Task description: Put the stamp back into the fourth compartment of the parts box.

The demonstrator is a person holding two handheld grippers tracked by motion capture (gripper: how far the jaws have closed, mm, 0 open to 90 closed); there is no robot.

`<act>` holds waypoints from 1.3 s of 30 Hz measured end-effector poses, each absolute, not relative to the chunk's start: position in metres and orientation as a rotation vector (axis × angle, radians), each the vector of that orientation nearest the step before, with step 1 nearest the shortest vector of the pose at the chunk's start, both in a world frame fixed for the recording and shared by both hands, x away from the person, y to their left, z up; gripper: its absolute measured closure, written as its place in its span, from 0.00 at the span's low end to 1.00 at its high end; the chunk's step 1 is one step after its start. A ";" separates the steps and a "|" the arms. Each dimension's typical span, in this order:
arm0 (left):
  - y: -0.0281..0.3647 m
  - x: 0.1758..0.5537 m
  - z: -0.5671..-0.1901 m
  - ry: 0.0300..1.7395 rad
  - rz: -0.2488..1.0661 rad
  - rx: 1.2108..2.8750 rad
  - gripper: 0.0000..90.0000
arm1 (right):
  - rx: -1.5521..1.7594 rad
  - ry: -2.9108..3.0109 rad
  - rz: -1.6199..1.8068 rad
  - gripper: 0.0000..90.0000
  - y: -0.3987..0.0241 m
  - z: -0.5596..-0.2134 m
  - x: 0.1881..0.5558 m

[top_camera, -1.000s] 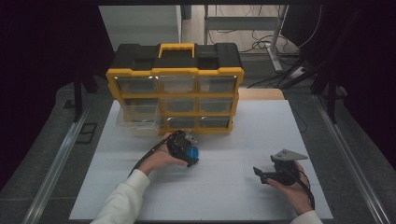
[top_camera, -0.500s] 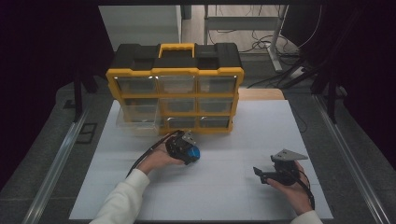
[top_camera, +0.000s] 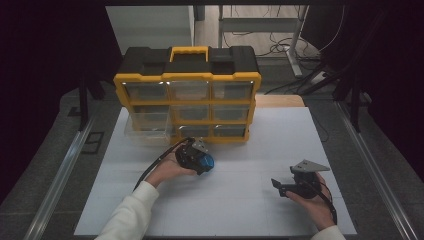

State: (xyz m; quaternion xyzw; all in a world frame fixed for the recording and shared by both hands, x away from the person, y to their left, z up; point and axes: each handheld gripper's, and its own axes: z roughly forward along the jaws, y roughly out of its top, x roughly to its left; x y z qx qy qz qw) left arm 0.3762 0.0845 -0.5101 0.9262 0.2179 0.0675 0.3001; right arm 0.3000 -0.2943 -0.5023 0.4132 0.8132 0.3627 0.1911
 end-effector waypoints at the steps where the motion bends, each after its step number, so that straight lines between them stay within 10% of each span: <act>1: 0.085 0.375 -0.509 0.589 0.177 2.444 0.45 | 1.160 2.284 1.019 0.16 -0.294 -0.502 0.300; 39: 0.093 0.335 -0.471 0.540 0.250 2.338 0.46 | 1.159 2.274 1.030 0.16 -0.295 -0.501 0.299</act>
